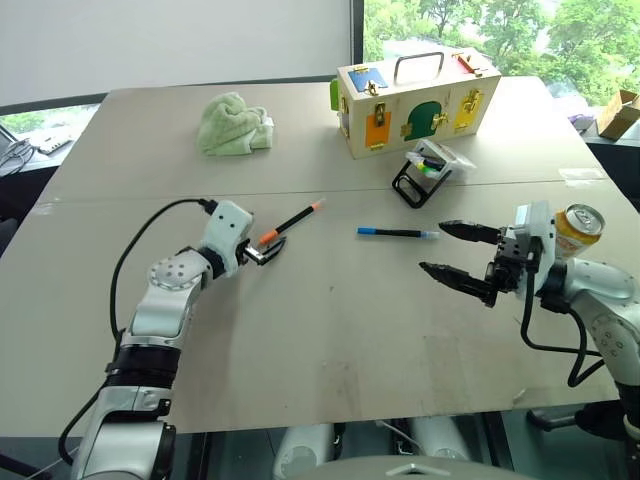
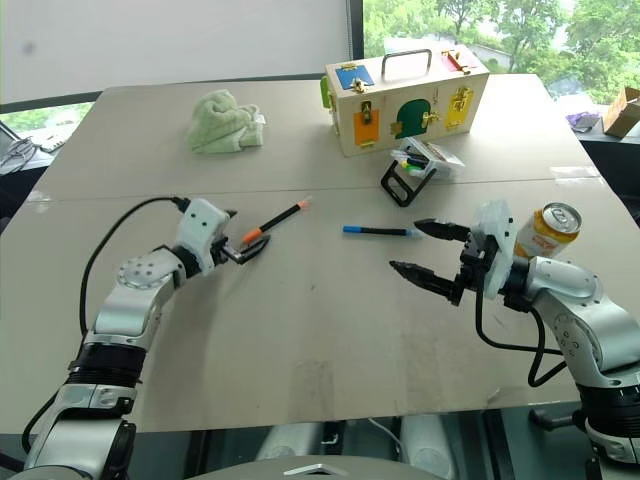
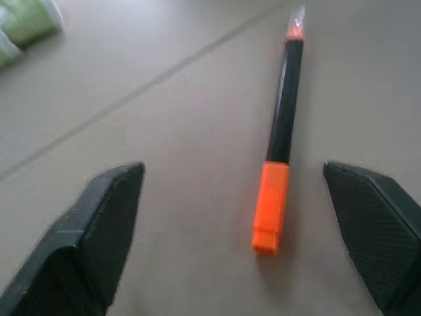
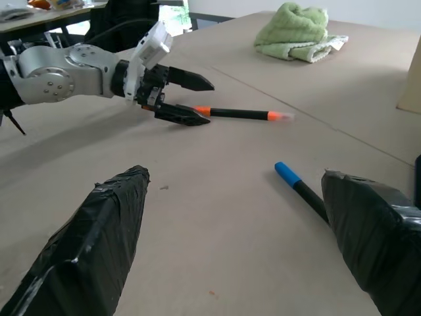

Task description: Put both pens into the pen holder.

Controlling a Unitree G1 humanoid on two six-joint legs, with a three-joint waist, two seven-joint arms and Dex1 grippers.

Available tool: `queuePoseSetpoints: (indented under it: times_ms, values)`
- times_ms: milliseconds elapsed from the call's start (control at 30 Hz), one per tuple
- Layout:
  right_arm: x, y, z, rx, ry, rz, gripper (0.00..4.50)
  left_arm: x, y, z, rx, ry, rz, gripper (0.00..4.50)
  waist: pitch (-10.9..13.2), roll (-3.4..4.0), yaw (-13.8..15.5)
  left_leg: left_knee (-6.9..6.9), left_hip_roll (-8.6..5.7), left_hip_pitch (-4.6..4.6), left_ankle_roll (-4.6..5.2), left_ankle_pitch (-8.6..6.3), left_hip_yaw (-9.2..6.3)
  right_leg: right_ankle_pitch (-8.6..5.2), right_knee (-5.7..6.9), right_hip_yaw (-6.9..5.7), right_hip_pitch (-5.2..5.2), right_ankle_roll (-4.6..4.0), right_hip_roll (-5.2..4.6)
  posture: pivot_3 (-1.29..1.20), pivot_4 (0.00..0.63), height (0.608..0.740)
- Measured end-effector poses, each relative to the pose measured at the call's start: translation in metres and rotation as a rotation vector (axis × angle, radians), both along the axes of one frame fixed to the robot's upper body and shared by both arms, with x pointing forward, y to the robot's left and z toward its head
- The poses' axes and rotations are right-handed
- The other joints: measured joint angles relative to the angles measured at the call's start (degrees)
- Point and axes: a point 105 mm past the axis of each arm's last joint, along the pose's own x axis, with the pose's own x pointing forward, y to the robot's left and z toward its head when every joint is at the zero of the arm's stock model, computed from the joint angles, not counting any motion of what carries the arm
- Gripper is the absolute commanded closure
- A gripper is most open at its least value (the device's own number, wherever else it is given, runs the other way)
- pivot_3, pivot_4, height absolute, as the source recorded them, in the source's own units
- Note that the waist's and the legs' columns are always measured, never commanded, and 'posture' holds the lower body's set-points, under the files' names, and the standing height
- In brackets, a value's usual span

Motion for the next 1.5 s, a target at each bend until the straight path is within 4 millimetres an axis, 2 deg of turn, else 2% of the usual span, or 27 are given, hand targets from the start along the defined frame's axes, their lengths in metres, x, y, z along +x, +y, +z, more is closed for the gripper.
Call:
queuePoseSetpoints:
  times_ms: [67, 133, 200, 400, 433, 533, 733, 867, 933, 1000, 1033, 1067, 1133, 1267, 1400, 1500]
  values:
    - [0.001, 0.002, 0.001, 0.004, -0.004, 0.006, 0.04, 0.0, -0.001, -0.005, -0.042, 0.029, -0.019, 0.0, 0.0, 0.01, 0.0, 0.03, 0.0, 0.01, 0.01, -0.01, 0.0, 0.01, 0.04, -0.01, 0.01, 0.01, -0.03, 0.0, 0.15, 0.74]
    - [0.002, 0.001, 0.001, 0.006, -0.002, 0.001, 0.0, 0.001, -0.001, -0.006, -0.062, 0.047, -0.041, 0.52, -0.1, -0.04, 0.0, 0.05, 0.0, 0.02, 0.01, -0.01, 0.0, 0.02, 0.05, -0.01, 0.02, 0.02, -0.03, 0.0, 0.15, 0.74]
    - [0.002, 0.002, 0.001, 0.012, 0.0, -0.001, 0.0, 0.001, -0.004, -0.008, -0.06, 0.069, -0.087, 1.32, -0.1, -0.03, 0.0, 0.05, -0.01, 0.03, 0.01, 0.0, 0.0, 0.02, 0.04, -0.01, 0.03, 0.02, -0.04, 0.0, 0.15, 0.74]
    - [0.003, 0.002, 0.001, 0.014, 0.002, -0.003, 0.0, 0.004, -0.013, -0.013, -0.044, 0.113, -0.171, 4.35, -0.4, 0.06, -0.1, 0.05, -0.01, 0.22, 0.2, -0.12, -0.02, 0.02, 0.17, -0.03, 0.17, 0.01, -0.03, 0.0, 0.15, 0.74]
    - [0.003, 0.002, 0.0, 0.014, 0.002, -0.003, 0.0, 0.005, -0.012, -0.014, -0.041, 0.115, -0.168, 4.47, -0.4, 0.06, -0.1, 0.05, -0.01, 0.36, 0.21, -0.12, -0.02, 0.03, 0.2, -0.02, 0.27, 0.0, -0.03, 0.0, 0.15, 0.74]
    - [0.003, 0.001, 0.001, 0.014, 0.001, -0.005, 0.0, 0.006, -0.011, -0.017, -0.033, 0.118, -0.158, 4.47, -0.4, 0.06, -0.2, -0.03, 0.02, 0.98, 0.24, -0.15, -0.02, 0.02, 0.2, 0.01, 0.83, -0.02, -0.04, 0.0, 0.15, 0.74]
    - [0.004, 0.0, 0.001, 0.015, 0.002, -0.014, 0.0, 0.007, -0.012, -0.016, -0.054, 0.064, -0.125, 4.47, -0.4, 0.06, -0.2, -0.02, 0.04, 0.94, 0.24, -0.15, -0.02, 0.03, 0.18, 0.02, 0.79, -0.04, -0.1, 0.0, 0.15, 0.74]
    - [0.012, 0.001, 0.002, 0.051, 0.017, -0.049, 0.0, 0.001, -0.019, -0.009, -0.239, 0.079, -0.105, 4.47, -0.3, -0.1, -0.3, -0.04, 0.05, 0.75, 0.23, -0.15, -0.04, 0.04, 0.05, 0.02, 0.69, -0.04, -0.1, 0.0, 0.15, 0.74]
    - [0.021, 0.005, 0.006, 0.088, 0.019, -0.073, 0.0, 0.0, -0.033, 0.005, -0.336, 0.063, -0.133, 4.47, -0.2, -0.23, -0.2, -0.04, 0.05, 0.65, 0.15, -0.1, -0.05, 0.04, -0.01, -0.01, 0.62, -0.04, -0.1, 0.0, 0.15, 0.74]
    - [0.03, 0.012, 0.012, 0.143, 0.018, -0.094, 0.0, -0.006, -0.047, 0.03, -0.45, 0.044, -0.194, 4.47, -0.1, -0.27, -0.3, -0.03, 0.05, 0.55, -0.01, -0.01, -0.05, 0.04, -0.09, -0.01, 0.57, -0.04, -0.1, 0.0, 0.15, 0.74]
    - [0.034, 0.016, 0.014, 0.174, 0.022, -0.1, 0.0, -0.011, -0.054, 0.04, -0.499, 0.039, -0.234, 4.47, -0.1, -0.27, -0.3, -0.03, 0.05, 0.47, -0.02, 0.0, -0.04, 0.04, -0.11, -0.01, 0.49, -0.04, -0.1, 0.0, 0.15, 0.74]
    - [0.041, 0.022, 0.019, 0.224, 0.032, -0.106, 0.0, -0.021, -0.07, 0.059, -0.577, 0.024, -0.326, 4.47, -0.2, -0.27, -0.4, 0.0, 0.04, 0.21, -0.03, 0.01, -0.05, 0.04, -0.1, 0.0, 0.24, -0.04, -0.1, 0.0, 0.15, 0.74]
    - [0.047, 0.03, 0.026, 0.282, 0.05, -0.102, 0.0, -0.034, -0.085, 0.075, -0.659, 0.02, -0.422, 4.47, -0.2, -0.26, -0.4, 0.03, 0.03, -0.07, -0.05, 0.02, -0.04, 0.04, -0.05, -0.01, -0.03, -0.03, -0.06, 0.0, 0.15, 0.74]
    - [0.059, 0.053, 0.049, 0.473, 0.135, -0.035, 0.0, -0.052, -0.1, 0.091, -0.787, 0.052, -0.546, 4.47, -0.2, -0.25, -1.2, 0.0, 0.03, -0.09, -0.08, 0.04, -0.04, 0.04, -0.02, -0.02, -0.08, -0.03, 0.01, 0.0, 0.15, 0.74]
    - [0.061, 0.067, 0.069, 0.59, 0.19, 0.052, 0.0, -0.057, -0.104, 0.094, -0.818, 0.075, -0.595, 4.47, -0.2, -0.25, -1.4, 0.02, 0.0, -0.08, -0.07, 0.04, -0.04, 0.04, -0.01, -0.01, -0.06, -0.03, 0.02, 0.0, 0.15, 0.74]
    - [0.061, 0.075, 0.069, 0.595, 0.216, 0.096, 0.0, -0.059, -0.104, 0.095, -0.823, 0.074, -0.618, 4.47, -0.2, -0.25, -1.5, 0.01, -0.01, -0.09, -0.06, 0.04, -0.03, 0.04, -0.02, -0.01, -0.07, -0.03, 0.04, 0.0, 0.15, 0.74]
